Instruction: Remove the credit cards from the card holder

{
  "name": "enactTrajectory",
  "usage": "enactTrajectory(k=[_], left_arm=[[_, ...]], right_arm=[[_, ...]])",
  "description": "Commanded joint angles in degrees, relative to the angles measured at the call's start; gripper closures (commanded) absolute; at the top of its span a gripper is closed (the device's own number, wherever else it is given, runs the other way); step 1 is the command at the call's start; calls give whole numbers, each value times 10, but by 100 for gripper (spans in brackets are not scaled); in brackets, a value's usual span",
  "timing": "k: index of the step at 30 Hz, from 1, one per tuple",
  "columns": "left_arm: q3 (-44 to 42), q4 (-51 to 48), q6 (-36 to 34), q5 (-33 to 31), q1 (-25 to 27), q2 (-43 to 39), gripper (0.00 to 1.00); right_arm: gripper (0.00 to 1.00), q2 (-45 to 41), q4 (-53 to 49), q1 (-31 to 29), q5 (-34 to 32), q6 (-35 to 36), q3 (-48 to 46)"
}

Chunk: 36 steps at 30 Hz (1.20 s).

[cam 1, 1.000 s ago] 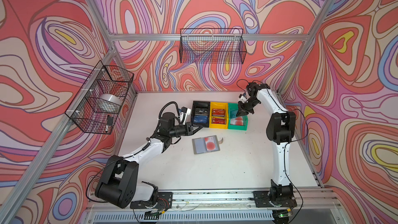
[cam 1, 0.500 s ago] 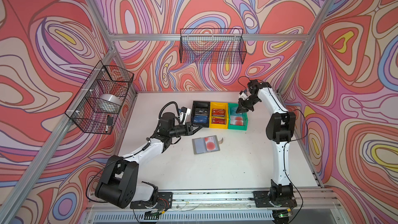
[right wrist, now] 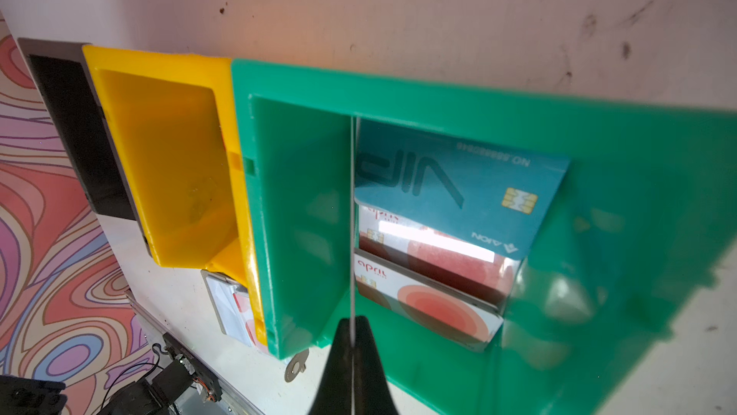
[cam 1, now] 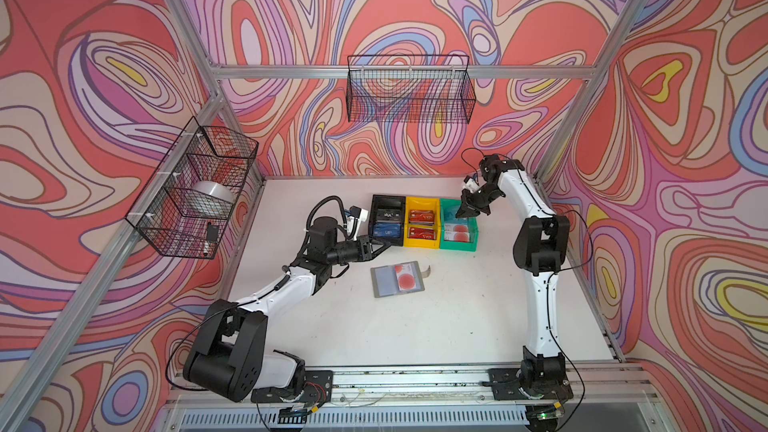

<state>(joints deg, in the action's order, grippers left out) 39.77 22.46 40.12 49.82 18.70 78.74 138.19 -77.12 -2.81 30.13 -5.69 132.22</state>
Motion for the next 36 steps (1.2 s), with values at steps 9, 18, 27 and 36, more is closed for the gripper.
enactTrajectory(k=[9,18,27,36], left_arm=[[13,14,5,0,-4,7,82],[14,20,8,0,-4,10,82],[12,20,8,0,-4,8,82],[11,20,7,0,-4,9,82]], right_arm=[[100,29,7,13,7,-4,31],[100,31,21,20,7,-11,33],[100,37,35,25,12,-24,43],[100,41,45,29,16,-35,46]])
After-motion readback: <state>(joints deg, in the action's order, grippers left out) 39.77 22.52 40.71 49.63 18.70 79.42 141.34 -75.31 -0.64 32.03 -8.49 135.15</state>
